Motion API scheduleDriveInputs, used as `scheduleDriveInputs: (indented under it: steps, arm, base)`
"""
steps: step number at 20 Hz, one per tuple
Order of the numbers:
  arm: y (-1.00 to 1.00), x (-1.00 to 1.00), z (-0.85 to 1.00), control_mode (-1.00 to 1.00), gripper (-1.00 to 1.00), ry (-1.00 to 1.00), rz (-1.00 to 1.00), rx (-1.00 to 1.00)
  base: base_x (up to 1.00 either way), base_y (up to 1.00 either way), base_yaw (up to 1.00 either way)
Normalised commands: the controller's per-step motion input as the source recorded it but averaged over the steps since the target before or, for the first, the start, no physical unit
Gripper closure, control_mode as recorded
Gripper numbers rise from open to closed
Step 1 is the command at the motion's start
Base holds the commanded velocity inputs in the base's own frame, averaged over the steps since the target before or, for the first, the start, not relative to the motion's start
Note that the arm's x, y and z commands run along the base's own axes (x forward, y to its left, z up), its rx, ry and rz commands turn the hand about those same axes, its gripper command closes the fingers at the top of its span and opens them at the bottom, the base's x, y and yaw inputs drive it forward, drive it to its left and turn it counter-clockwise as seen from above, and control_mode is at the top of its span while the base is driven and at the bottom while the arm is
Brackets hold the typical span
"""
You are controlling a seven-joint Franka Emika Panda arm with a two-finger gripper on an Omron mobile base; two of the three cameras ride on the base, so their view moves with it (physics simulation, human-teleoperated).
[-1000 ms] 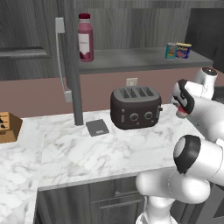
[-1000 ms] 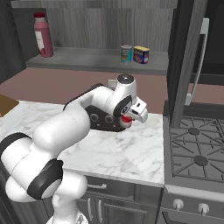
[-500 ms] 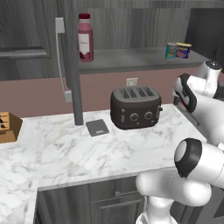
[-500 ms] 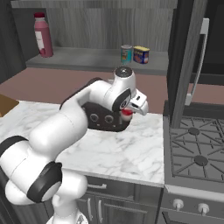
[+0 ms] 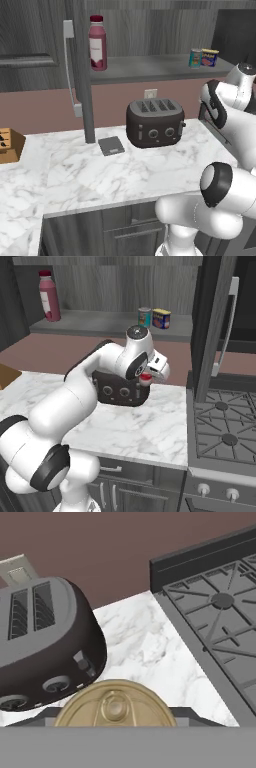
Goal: Pick the cans from the counter and place them in their designated side in the cabinet.
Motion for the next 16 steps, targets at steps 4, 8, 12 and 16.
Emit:
scheduleDriveInputs:
  steps: [4, 8, 12, 16]
  arm:
    - [0.02, 0.0, 0.27, -1.0, 1.0, -0.08, 0.02, -0.04]
    - [0.03, 0.0, 0.27, -1.0, 1.0, -0.07, 0.02, -0.04]
    - [0.03, 0.0, 0.28, -1.0, 1.0, -0.07, 0.02, -0.05]
    - [0.05, 0.0, 0.28, -1.0, 1.0, -0.06, 0.02, -0.06]
  base:
    - [0.0, 0.0, 0.0]
    - [0.0, 0.0, 0.0]
    - [0.0, 0.0, 0.0]
    - [0.0, 0.0, 0.0]
